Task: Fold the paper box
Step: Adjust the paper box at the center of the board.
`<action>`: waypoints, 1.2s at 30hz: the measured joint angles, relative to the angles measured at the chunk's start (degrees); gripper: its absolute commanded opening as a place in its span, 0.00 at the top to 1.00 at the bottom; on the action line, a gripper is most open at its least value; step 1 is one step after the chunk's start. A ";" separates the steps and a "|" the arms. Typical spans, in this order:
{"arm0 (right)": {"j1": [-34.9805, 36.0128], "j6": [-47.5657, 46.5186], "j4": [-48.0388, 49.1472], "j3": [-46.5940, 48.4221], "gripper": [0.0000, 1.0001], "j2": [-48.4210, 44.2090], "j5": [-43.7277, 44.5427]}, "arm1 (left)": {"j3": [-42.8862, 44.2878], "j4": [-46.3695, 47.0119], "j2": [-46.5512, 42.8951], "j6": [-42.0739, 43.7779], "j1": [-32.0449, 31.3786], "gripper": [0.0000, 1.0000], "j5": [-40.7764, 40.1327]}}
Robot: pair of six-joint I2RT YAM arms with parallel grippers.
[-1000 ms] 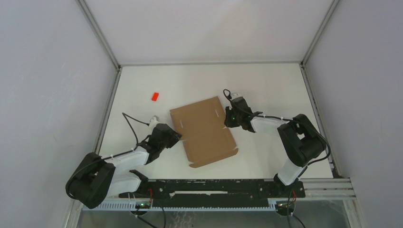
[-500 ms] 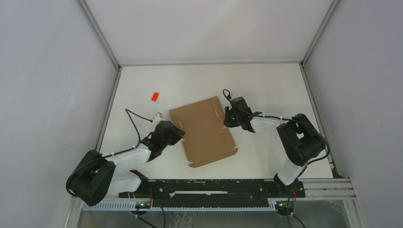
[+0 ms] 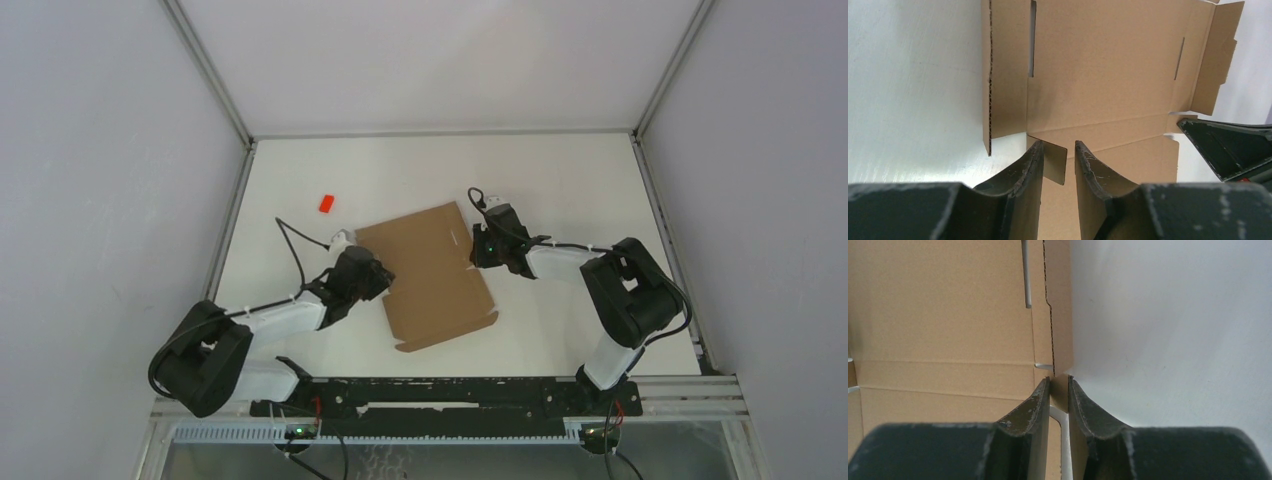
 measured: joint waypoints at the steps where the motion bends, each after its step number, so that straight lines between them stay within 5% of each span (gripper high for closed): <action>1: 0.00 -0.02 0.09 0.00 0.75 0.02 0.00 | 0.24 -0.11 0.52 0.02 -0.13 0.66 -0.09; 36: 0.22 -0.04 1.36 -0.83 0.75 0.48 0.94 | 7.69 -0.81 9.53 1.01 -3.98 0.57 -1.75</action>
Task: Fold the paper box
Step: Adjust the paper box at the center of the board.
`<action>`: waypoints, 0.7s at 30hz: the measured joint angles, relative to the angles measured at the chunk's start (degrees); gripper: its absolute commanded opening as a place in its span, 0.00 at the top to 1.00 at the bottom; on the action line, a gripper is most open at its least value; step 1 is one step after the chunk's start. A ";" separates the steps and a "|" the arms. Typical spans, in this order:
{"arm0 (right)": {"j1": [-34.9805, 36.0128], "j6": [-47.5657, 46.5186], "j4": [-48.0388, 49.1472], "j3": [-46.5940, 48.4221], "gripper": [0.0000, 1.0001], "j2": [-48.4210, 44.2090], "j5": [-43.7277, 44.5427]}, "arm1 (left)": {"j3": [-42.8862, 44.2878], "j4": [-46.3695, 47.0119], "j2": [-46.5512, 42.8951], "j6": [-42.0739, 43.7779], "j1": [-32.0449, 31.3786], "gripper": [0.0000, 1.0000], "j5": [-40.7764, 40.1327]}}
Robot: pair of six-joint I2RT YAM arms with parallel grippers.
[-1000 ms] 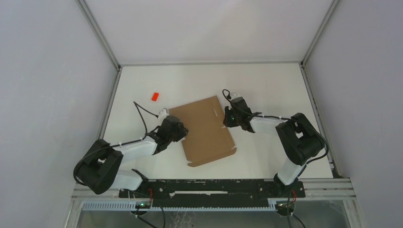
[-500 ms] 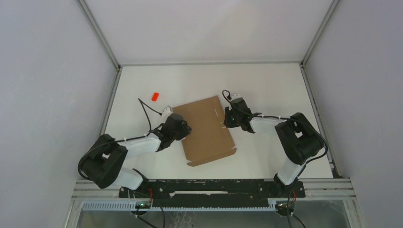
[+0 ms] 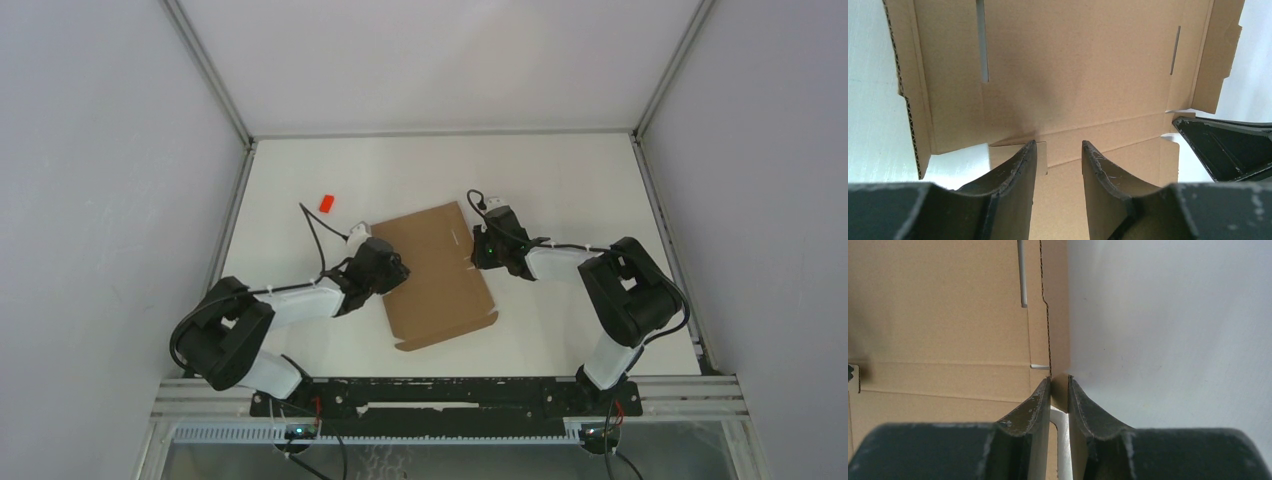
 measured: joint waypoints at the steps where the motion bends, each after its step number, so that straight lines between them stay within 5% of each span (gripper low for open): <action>1: 0.02 -0.02 0.00 0.00 0.75 0.00 0.00 | 0.02 0.00 0.02 0.00 -0.04 0.57 -0.02; 21: 0.26 0.22 0.04 0.00 0.73 0.00 0.24 | -0.04 -0.92 0.00 -0.11 -1.55 0.54 0.57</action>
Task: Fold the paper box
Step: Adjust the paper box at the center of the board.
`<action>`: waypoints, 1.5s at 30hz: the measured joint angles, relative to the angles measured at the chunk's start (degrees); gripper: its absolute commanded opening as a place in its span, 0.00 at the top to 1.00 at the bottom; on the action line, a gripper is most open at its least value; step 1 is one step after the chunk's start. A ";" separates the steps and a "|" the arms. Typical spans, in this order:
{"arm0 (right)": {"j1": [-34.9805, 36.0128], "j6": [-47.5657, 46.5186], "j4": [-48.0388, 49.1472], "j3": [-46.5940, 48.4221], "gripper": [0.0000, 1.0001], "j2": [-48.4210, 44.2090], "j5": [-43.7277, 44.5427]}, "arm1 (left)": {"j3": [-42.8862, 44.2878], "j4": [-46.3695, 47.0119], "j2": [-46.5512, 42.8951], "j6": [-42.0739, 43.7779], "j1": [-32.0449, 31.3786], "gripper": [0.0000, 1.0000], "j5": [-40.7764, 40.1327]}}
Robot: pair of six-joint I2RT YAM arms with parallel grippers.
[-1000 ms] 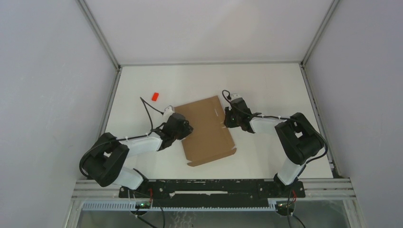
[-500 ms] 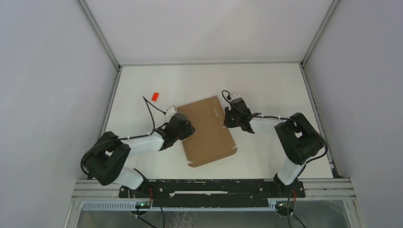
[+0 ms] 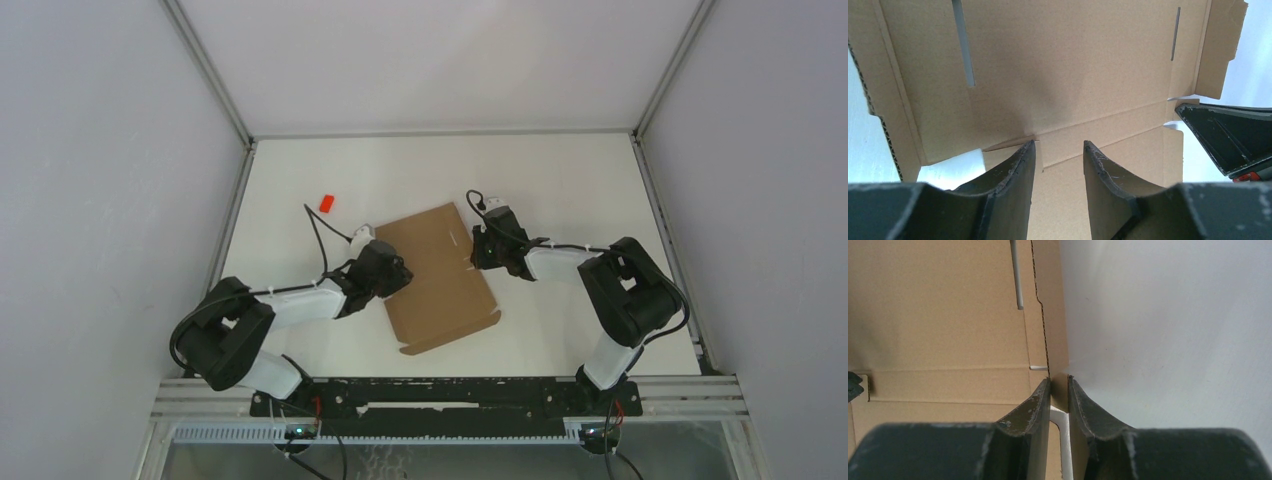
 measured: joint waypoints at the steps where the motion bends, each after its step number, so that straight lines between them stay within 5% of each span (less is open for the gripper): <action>1: 0.00 0.00 0.00 0.00 0.72 0.00 0.00 | 0.00 0.00 0.00 0.00 0.00 0.54 0.09; 12: 0.66 -0.07 -3.06 -0.76 0.59 -2.16 -0.13 | 0.17 1.90 2.01 0.02 -0.22 0.54 0.90; 45: 3.19 -0.35 -8.81 -1.66 0.58 -8.07 -0.31 | 1.77 6.43 5.97 0.20 -0.55 0.55 3.67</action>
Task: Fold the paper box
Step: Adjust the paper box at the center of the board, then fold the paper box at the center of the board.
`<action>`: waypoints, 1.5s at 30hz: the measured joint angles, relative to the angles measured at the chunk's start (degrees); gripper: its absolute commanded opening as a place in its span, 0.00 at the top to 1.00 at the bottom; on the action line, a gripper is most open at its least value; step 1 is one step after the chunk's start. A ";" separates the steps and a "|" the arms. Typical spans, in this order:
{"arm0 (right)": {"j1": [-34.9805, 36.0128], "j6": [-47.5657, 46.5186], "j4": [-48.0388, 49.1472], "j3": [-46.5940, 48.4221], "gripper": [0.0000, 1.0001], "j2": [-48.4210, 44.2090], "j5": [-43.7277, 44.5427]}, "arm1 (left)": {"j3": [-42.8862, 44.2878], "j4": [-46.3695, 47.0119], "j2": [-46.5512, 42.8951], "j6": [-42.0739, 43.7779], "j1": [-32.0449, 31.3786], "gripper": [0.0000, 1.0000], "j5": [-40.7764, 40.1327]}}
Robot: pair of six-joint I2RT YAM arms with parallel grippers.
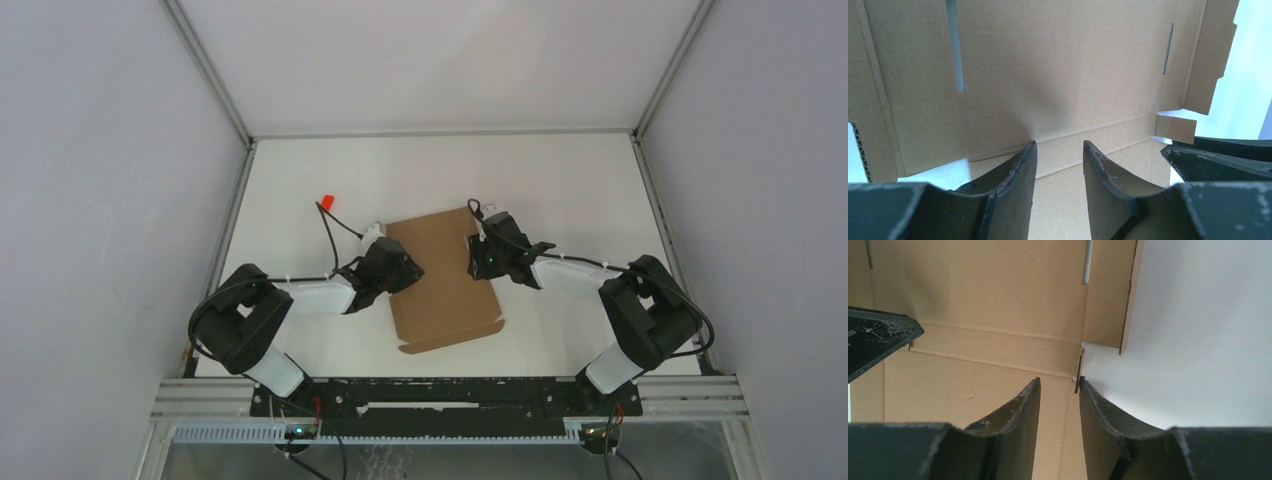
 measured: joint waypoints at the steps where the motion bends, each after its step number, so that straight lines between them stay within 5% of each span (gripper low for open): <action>1: 0.07 -0.02 0.00 0.00 0.57 0.00 0.02 | 0.11 0.04 0.17 0.00 0.00 0.55 0.15; 45: -0.31 -3.21 -0.46 7.80 0.60 8.46 0.35 | 3.74 1.55 4.39 2.84 -0.09 0.56 3.87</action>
